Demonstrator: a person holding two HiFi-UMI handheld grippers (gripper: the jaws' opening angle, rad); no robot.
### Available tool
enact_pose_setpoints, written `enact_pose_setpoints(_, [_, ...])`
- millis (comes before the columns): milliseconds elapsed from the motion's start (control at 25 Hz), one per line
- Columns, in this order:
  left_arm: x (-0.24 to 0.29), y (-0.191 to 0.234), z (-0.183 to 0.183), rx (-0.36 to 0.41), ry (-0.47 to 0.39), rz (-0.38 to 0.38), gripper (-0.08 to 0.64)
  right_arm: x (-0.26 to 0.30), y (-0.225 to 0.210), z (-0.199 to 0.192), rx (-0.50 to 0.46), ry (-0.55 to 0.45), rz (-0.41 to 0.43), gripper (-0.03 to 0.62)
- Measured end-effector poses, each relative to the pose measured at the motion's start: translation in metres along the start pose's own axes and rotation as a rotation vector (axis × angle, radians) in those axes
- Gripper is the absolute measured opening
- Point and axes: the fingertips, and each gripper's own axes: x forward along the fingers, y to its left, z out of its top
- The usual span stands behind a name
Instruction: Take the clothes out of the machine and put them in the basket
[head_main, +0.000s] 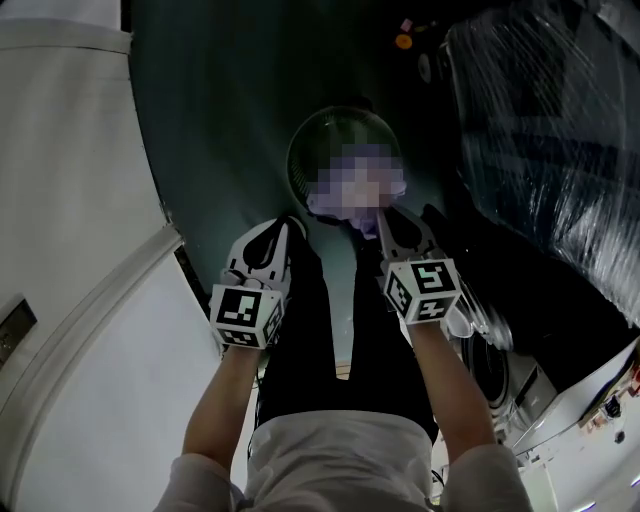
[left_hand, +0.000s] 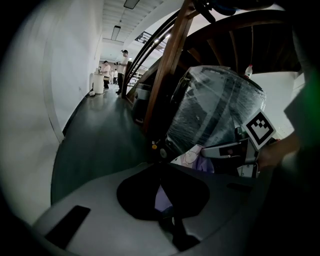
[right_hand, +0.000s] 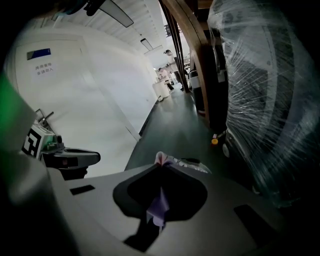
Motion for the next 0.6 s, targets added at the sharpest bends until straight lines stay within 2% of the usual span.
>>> enact_pose_setpoints(320, [0.044,0.021,-0.051,-0.027,0.061,0.001,0.020,0.046,-0.024,-0.040,0.015,0.056,-0.014,0.023])
enact_pose_setpoints(600, [0.074,0.033,-0.079,-0.063,0.121,-0.002,0.020,0.077,-0.039,-0.074,0.003,0.148,-0.040,0.023])
